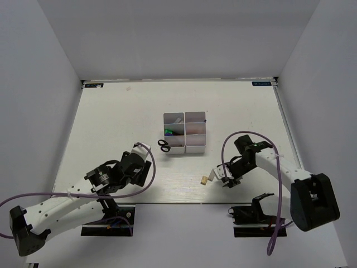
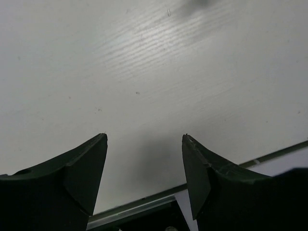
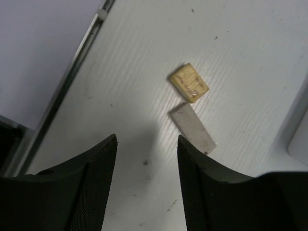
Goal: Sort the stationery into containers
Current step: Pick up the stationery from the center of the board.
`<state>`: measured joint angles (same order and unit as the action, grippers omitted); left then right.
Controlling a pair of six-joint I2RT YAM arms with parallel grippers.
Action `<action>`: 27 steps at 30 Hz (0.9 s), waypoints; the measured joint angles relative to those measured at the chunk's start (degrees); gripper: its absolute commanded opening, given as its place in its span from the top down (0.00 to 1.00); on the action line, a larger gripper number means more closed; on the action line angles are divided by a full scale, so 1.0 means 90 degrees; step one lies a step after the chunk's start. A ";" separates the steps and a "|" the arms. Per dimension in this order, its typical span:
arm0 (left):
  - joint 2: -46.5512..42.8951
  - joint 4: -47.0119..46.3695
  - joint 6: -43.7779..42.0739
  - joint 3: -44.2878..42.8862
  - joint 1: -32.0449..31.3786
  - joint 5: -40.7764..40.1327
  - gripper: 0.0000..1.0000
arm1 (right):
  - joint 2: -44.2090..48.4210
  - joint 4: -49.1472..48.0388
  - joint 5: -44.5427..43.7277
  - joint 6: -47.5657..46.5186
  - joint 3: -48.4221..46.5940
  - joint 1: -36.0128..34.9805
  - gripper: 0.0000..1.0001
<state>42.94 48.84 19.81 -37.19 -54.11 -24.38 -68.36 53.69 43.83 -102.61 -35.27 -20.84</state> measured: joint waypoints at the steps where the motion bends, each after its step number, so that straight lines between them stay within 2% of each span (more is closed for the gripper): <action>1: -0.0136 0.0029 0.0010 0.0197 0.0000 0.0117 0.26 | -0.0148 -0.0151 -0.0044 -0.0107 -0.0039 -0.0046 0.43; 6: -0.0498 -0.0085 -0.0007 0.0580 0.0000 0.0512 0.26 | -0.0792 -0.0797 -0.0345 -0.0233 -0.0279 -0.0296 0.43; 12: -0.0617 -0.0357 -0.0151 0.0746 0.0000 0.1088 0.25 | -0.1634 -0.0981 -0.0733 -0.0313 -0.0954 -0.0663 0.43; 21: -0.0629 -0.0539 -0.0265 0.0755 -0.0010 0.1489 0.25 | -0.2647 -0.0466 -0.1576 -0.0826 -0.1681 -0.1158 0.49; 23: -0.0600 -0.0627 -0.0311 0.0760 -0.0063 0.1620 0.25 | -0.2650 -0.0376 -0.1698 -0.0889 -0.1685 -0.1212 0.60; 24: -0.0554 -0.0685 -0.0325 0.0760 -0.0112 0.1673 0.25 | -0.2650 -0.0316 -0.1739 -0.0928 -0.1685 -0.1236 0.78; 25: -0.0493 -0.0758 -0.0345 0.0760 -0.0168 0.1729 0.25 | -0.2650 -0.0277 -0.1785 -0.0969 -0.1685 -0.1251 0.89; 26: -0.0401 -0.0840 -0.0362 0.0760 -0.0255 0.1766 0.27 | -0.2650 -0.0262 -0.1819 -0.0935 -0.1685 -0.1273 0.97; 27: -0.0291 -0.0935 -0.0362 0.0760 -0.0357 0.1790 0.31 | -0.2645 -0.0260 -0.1812 -0.0899 -0.1695 -0.1277 1.00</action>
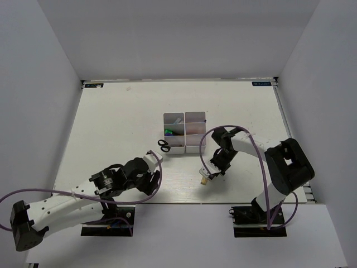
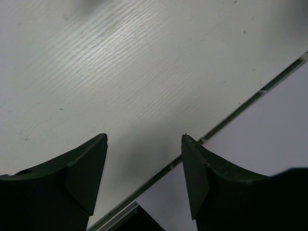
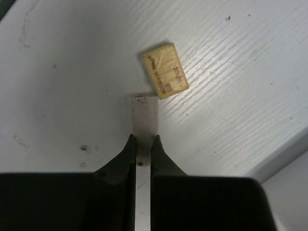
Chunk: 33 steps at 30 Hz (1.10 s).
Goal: Sort the stationery into containers
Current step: Pick up the stationery from the center of the board, then place the stationery in the storage box.
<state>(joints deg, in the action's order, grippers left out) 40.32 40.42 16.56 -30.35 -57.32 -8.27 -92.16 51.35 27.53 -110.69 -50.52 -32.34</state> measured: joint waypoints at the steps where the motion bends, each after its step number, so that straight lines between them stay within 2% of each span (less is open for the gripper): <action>1: 0.0104 -0.0112 0.0005 0.0000 -0.0100 0.0019 0.36 | 0.0015 -0.0002 -0.0002 0.0036 -0.0005 0.0000 1.00; 3: 0.0393 -0.0406 0.0019 0.0000 -0.0321 0.0032 0.46 | 0.0049 -0.0029 -0.0002 0.0294 -0.0005 -0.0002 1.00; 4: 0.0593 -0.0578 0.0036 -0.0002 -0.0440 0.0024 0.56 | 0.0063 -0.0041 0.0005 0.0461 -0.0012 -0.0007 1.00; 7: 0.1149 -0.1086 0.0073 -0.0002 -0.0753 -0.0012 0.65 | 0.0189 -0.0036 -0.0046 0.1523 -0.0090 -0.0005 1.00; 10: 0.1634 -0.1756 0.0141 0.0010 -0.1071 -0.0107 0.65 | 0.0561 -0.0216 -0.0117 0.3041 -0.0408 -0.0005 1.00; 11: 0.1758 -0.2045 0.0180 0.0036 -0.1188 -0.0165 0.59 | 0.0712 -0.0345 -0.0163 0.3538 -0.0588 -0.0005 1.00; 14: 0.2164 -0.2793 0.0287 0.0129 -0.1450 -0.0342 0.50 | 0.1134 -0.0865 -0.0367 0.4850 -0.1105 -0.0012 1.00; 16: 0.2480 -0.3177 0.0359 0.0146 -0.1615 -0.0478 0.49 | 0.1355 -0.1299 -0.0542 0.5578 -0.1331 -0.0032 1.00; 21: 0.3291 -0.3903 0.0478 0.0134 -0.2047 -0.0792 0.49 | 0.1212 -0.1977 -0.1081 0.6710 -0.1576 -0.0134 1.00; 26: 0.3832 -0.4272 0.0498 -0.0102 -0.2324 -0.0998 0.49 | 0.0600 -0.2132 -0.1384 0.7096 -0.1712 -0.0262 0.98; 29: 0.4099 -0.4456 0.0481 -0.0403 -0.2397 -0.1066 0.48 | 0.0403 -0.2135 -0.1479 0.7159 -0.1717 -0.0333 0.76; 30: 0.4184 -0.4529 0.0476 -0.0503 -0.2404 -0.1086 0.48 | 0.0374 -0.2137 -0.1508 0.7191 -0.1724 -0.0350 0.53; 31: 0.4260 -0.4578 0.0474 -0.0600 -0.2409 -0.1090 0.48 | 0.0350 -0.2127 -0.1532 0.7252 -0.1746 -0.0369 0.42; 32: 0.4347 -0.4619 0.0471 -0.0695 -0.2412 -0.1105 0.48 | 0.0338 -0.2142 -0.1552 0.7249 -0.1761 -0.0381 0.35; 33: 0.4427 -0.4651 0.0466 -0.0787 -0.2412 -0.1110 0.48 | 0.0328 -0.2149 -0.1559 0.7278 -0.1792 -0.0389 0.33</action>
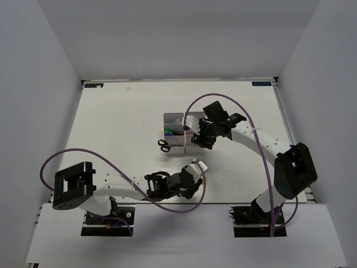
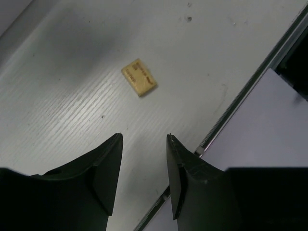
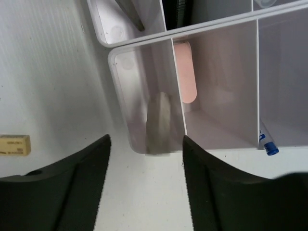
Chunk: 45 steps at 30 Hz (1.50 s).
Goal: Sort the stationery into containers
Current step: Place the stationery in the storage box, then pick up the stationery from the center of the board.
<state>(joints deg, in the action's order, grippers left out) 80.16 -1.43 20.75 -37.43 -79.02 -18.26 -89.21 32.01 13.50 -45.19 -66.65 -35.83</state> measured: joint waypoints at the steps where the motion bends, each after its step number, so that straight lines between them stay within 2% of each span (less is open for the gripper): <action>1: 0.0087 -0.0044 -0.0005 -0.0092 -0.0002 0.0000 0.48 | -0.0002 -0.0012 0.0000 0.0022 -0.0017 -0.0010 0.31; 3: 0.0250 -0.0095 -0.0012 -0.0248 -0.0015 0.0000 0.48 | 0.0002 -0.0017 0.0015 0.0061 -0.0049 -0.0022 0.31; 6: 0.0500 -0.0138 -0.0015 -0.0413 -0.0051 0.0000 0.48 | 0.0024 -0.0027 0.0019 0.0187 -0.0051 -0.0022 0.47; 7: 0.0580 -0.0153 -0.0015 -0.0459 -0.0063 0.0000 0.49 | 0.0053 -0.0024 0.0007 0.0250 -0.0051 -0.0019 0.75; 8: 0.0680 -0.0170 -0.0012 -0.0522 -0.0073 0.0000 0.49 | 0.0112 -0.0027 -0.0017 0.0333 -0.0051 -0.0017 0.95; 9: 0.0772 -0.0197 -0.0007 -0.0576 -0.0080 0.0002 0.51 | 0.0194 -0.0032 -0.0066 0.0418 -0.0049 -0.0017 1.00; 15: 0.1343 -0.0308 0.0063 -0.0998 -0.0170 -0.0129 0.61 | 0.0984 -0.0410 -0.1460 0.1564 0.0053 0.0012 1.00; 19: 0.1807 -0.0313 0.0214 -0.1367 -0.0211 -0.0515 0.61 | 0.1491 -0.0493 -0.2295 0.2261 0.0328 0.0165 1.00; 22: 0.2193 -0.0087 0.0391 -0.1778 -0.0223 -0.0937 0.61 | 0.1756 -0.0525 -0.2535 0.2526 0.0644 0.0265 0.99; 32: 0.2948 0.1287 0.1260 -0.2788 -0.0228 -0.2229 0.60 | 0.2390 -0.0568 -0.2645 0.2960 0.1428 0.0716 0.89; 33: 0.3026 0.1445 0.1362 -0.2890 -0.0228 -0.2305 0.60 | 0.2416 -0.0568 -0.2637 0.2977 0.1462 0.0763 0.83; 40: 0.3315 0.1931 0.1848 -0.3220 -0.0228 -0.2438 0.58 | 0.2548 -0.0561 -0.2443 0.3077 0.1562 0.1105 0.73; 45: 0.3611 0.2242 0.2081 -0.3521 -0.0228 -0.2506 0.58 | 0.2611 -0.0554 -0.2239 0.3152 0.1562 0.1287 0.72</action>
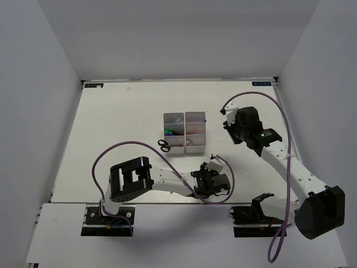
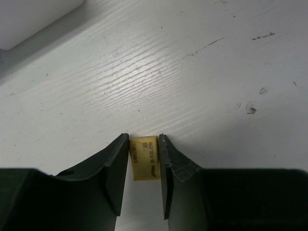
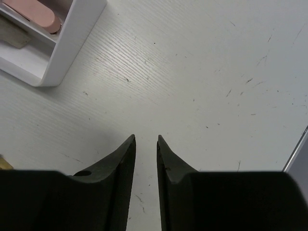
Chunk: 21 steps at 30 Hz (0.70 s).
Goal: Sort the stationery into containers
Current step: Pick up the stationery from the center of the board.
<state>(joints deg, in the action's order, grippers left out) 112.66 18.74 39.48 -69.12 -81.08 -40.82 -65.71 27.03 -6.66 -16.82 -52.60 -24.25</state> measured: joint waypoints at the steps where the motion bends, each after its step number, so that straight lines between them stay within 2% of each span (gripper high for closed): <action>1: 0.0029 0.0063 0.0056 -0.0058 0.0000 -0.0017 0.58 | 0.0007 0.0005 0.0046 0.0010 0.0000 0.0032 0.70; 3: 0.0056 0.0160 0.0153 -0.0131 0.0010 -0.0015 0.58 | 0.0029 0.0010 0.0131 0.0027 0.0000 0.0087 0.70; 8: 0.0053 0.0248 0.0408 -0.0151 0.0032 0.0010 0.96 | 0.0075 0.0036 0.0311 0.0066 0.0000 0.0240 0.70; 12: -0.0027 0.0313 0.0396 -0.0148 0.0080 0.0041 1.00 | 0.0160 0.0121 0.0423 0.0114 0.0000 0.0345 0.68; 14: -0.0168 0.0423 0.0282 -0.0049 0.0163 0.0095 1.00 | 0.0238 0.0175 0.0454 0.0146 0.0000 0.0393 0.33; 15: -0.0267 0.0474 0.0202 0.0029 0.0228 0.0102 1.00 | 0.0282 0.0192 0.0457 0.0211 0.0000 0.0410 0.10; 18: -0.0692 0.0588 -0.0090 0.0209 0.0525 0.0134 0.99 | 0.0486 0.0168 0.0500 0.0175 0.0112 0.0478 0.11; 21: -0.1226 0.0602 -0.0415 0.0214 0.0923 0.0158 0.98 | 0.0653 0.0187 0.0563 0.0189 0.0355 0.0534 0.22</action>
<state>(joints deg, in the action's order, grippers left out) 101.62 24.16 35.75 -67.20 -72.77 -39.40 -59.83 28.71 -1.58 -15.11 -49.41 -19.44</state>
